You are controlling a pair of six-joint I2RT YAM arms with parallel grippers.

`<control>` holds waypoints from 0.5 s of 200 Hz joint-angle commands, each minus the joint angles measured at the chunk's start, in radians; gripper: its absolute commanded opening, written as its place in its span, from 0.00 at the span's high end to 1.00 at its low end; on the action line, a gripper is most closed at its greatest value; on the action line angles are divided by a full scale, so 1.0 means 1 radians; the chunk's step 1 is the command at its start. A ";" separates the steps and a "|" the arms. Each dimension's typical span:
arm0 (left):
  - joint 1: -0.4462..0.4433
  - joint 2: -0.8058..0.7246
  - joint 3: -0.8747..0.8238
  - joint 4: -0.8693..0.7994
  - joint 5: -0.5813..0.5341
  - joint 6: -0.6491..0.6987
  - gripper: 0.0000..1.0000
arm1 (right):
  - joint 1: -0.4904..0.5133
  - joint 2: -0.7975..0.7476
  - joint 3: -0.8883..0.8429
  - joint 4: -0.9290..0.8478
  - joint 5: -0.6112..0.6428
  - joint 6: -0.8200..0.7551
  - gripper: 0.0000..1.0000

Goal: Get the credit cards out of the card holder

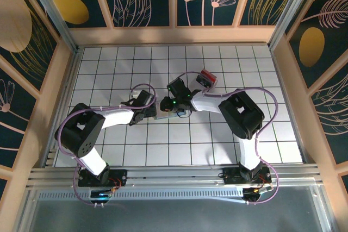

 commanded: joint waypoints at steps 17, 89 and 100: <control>-0.004 0.033 0.004 -0.039 0.007 -0.002 0.01 | -0.008 -0.053 -0.049 0.115 -0.113 0.024 0.72; -0.005 0.030 0.000 -0.037 0.006 -0.003 0.01 | -0.018 -0.064 -0.081 0.198 -0.181 0.045 0.74; -0.005 0.026 0.000 -0.037 0.007 -0.002 0.01 | -0.018 -0.066 -0.081 0.197 -0.175 0.045 0.75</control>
